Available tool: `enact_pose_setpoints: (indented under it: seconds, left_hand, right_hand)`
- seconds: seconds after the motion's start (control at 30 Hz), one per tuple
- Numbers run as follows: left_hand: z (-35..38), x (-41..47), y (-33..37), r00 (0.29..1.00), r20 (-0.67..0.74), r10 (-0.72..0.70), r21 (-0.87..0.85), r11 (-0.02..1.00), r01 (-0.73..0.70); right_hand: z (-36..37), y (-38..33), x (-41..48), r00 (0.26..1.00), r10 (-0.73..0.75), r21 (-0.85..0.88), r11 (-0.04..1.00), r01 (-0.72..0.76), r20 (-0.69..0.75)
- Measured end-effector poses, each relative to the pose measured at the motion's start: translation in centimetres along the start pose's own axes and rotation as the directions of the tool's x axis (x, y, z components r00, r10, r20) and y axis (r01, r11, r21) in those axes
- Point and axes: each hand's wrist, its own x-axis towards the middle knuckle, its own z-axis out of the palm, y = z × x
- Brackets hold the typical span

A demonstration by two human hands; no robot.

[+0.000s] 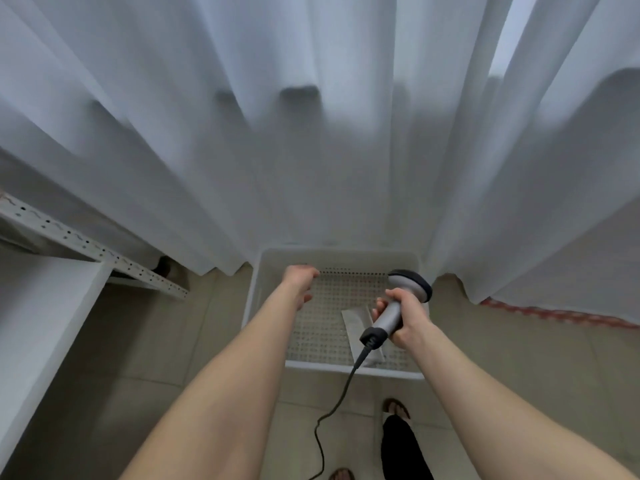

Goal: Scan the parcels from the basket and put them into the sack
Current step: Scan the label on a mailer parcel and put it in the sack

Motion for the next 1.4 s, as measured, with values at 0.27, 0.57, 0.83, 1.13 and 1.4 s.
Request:
enact_pose_setpoints:
  seconds: [0.27, 0.57, 0.83, 1.13, 1.4]
  left_hand:
    - [7.4, 15.2, -5.2, 0.984, 0.057, -0.168, 0.078, 0.984, 0.163]
    - [15.6, 33.5, -19.2, 0.932, 0.117, -0.344, 0.184, 0.929, 0.320]
    - [19.6, 43.8, -30.6, 0.889, 0.113, -0.443, 0.243, 0.880, 0.408]
    - [22.6, 46.6, -35.1, 0.859, 0.192, -0.474, 0.224, 0.874, 0.432]
    - [18.5, 43.7, -30.6, 0.960, -0.004, -0.278, 0.090, 0.956, 0.278]
  right_hand:
    - [-2.5, -1.9, 16.4, 0.982, 0.105, 0.034, 0.994, -0.100, -0.158]
    - [-7.6, 1.7, 39.4, 0.945, 0.139, -0.026, 0.988, -0.154, -0.296]
    - [-11.3, 7.6, 53.3, 0.922, 0.080, -0.245, 0.952, -0.184, -0.380]
    - [-11.8, 11.2, 57.3, 0.979, 0.120, -0.307, 0.937, -0.167, -0.167]
    - [-10.3, 9.3, 52.4, 0.975, 0.150, -0.198, 0.963, -0.182, -0.164]
